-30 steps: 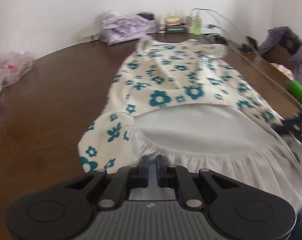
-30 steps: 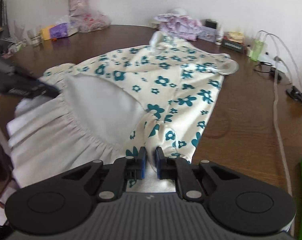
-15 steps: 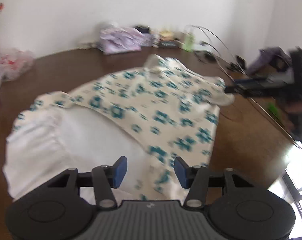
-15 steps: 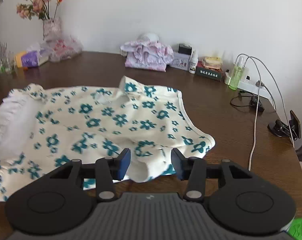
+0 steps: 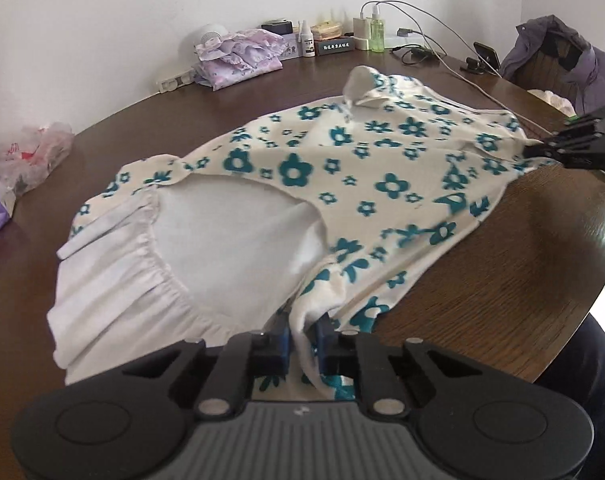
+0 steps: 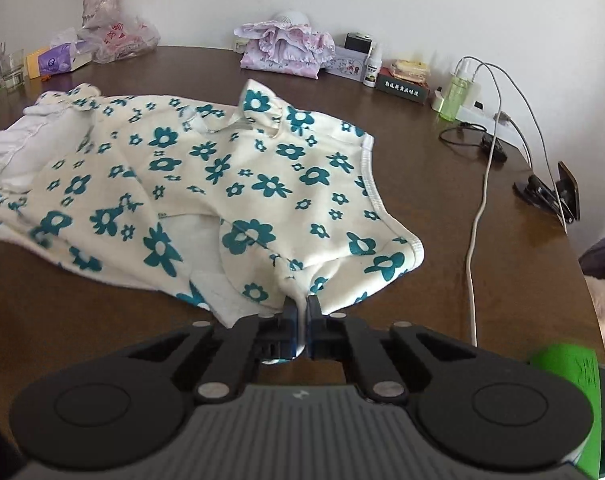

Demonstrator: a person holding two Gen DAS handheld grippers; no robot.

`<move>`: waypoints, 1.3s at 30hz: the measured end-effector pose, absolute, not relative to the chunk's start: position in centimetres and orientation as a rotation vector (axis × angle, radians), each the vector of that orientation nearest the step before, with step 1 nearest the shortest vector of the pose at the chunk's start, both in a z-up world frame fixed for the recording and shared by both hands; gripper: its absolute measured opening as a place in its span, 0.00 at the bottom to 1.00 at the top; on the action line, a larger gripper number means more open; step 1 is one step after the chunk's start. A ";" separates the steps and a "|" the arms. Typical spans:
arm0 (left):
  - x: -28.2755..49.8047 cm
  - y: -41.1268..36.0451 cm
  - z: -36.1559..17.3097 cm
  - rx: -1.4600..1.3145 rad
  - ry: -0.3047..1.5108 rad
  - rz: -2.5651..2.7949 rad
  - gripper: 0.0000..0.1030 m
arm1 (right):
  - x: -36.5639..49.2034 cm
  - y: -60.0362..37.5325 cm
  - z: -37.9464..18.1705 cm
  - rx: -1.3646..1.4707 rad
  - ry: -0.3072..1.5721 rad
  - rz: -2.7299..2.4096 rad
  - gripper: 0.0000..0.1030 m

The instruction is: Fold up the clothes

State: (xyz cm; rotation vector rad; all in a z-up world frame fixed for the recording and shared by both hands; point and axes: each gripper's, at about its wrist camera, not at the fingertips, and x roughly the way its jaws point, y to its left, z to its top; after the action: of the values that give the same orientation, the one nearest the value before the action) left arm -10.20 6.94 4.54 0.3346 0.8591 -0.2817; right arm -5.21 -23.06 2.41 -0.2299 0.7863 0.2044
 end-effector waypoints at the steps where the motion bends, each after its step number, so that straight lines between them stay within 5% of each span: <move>1: -10.3 7.3 4.6 0.357 0.865 -0.282 0.08 | -6.8 -22.9 2.5 -0.224 0.800 0.208 0.03; 3: -10.6 8.2 4.7 0.399 0.886 -0.300 0.12 | -9.8 -22.5 2.9 -0.180 0.829 0.249 0.04; 6: -12.2 9.8 4.5 0.372 0.875 -0.327 0.22 | -12.9 -22.1 3.8 -0.144 0.813 0.313 0.23; 8: -13.7 10.9 4.4 0.339 0.830 -0.346 0.46 | -14.2 -22.3 4.9 -0.132 0.749 0.342 0.39; 10: -14.7 11.8 4.0 0.318 0.785 -0.346 0.49 | -14.1 -22.2 5.6 -0.141 0.704 0.364 0.40; 13: -15.2 12.3 3.6 0.318 0.755 -0.367 0.47 | -14.0 -20.6 4.9 -0.221 0.680 0.448 0.40; 15: -15.4 12.5 3.7 0.319 0.739 -0.408 0.29 | -14.7 -19.3 4.2 -0.300 0.636 0.506 0.41; 16: -15.4 12.5 3.8 0.314 0.738 -0.446 0.10 | -14.8 -19.0 3.9 -0.330 0.630 0.510 0.42; 17: -15.4 12.5 4.1 0.319 0.734 -0.478 0.06 | -14.8 -18.6 3.5 -0.359 0.625 0.512 0.41; 18: -15.4 12.4 4.3 0.330 0.727 -0.504 0.06 | -14.9 -18.3 3.1 -0.388 0.621 0.514 0.40; 21: -15.7 12.5 5.0 0.370 0.716 -0.546 0.04 | -14.3 -18.5 2.6 -0.390 0.641 0.520 0.00; 27: -16.6 12.9 4.5 0.375 0.793 -0.599 0.06 | -13.6 -20.7 5.0 -0.309 0.646 0.550 0.02; 29: -16.9 13.1 5.1 0.317 0.756 -0.629 0.12 | -13.7 -20.4 5.3 -0.329 0.658 0.580 0.16; 30: -17.1 13.3 5.6 0.280 0.715 -0.645 0.18 | -13.8 -20.3 5.5 -0.331 0.638 0.584 0.33; 31: -17.1 13.2 5.9 0.255 0.680 -0.647 0.36 | -13.9 -20.0 5.6 -0.323 0.611 0.586 0.45; 32: -16.7 12.9 6.0 0.252 0.658 -0.634 0.50 | -13.8 -19.7 5.6 -0.321 0.597 0.601 0.45; 35: -15.3 11.2 5.5 0.287 0.647 -0.604 0.48 | -12.8 -17.9 4.0 -0.376 0.611 0.649 0.43; 36: -14.8 10.6 5.2 0.302 0.658 -0.599 0.48 | -12.3 -17.6 3.4 -0.388 0.643 0.656 0.34; 37: -14.4 10.3 4.8 0.308 0.671 -0.601 0.45 | -11.7 -17.3 2.9 -0.400 0.675 0.664 0.10; 39: -14.0 10.2 4.0 0.311 0.706 -0.625 0.36 | -11.1 -17.8 3.3 -0.369 0.706 0.725 0.03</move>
State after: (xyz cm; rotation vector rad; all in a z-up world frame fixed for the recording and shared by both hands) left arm -14.04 10.21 3.96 0.3115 0.7060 -0.6249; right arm -11.14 -17.76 3.25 -0.3690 0.7061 0.7246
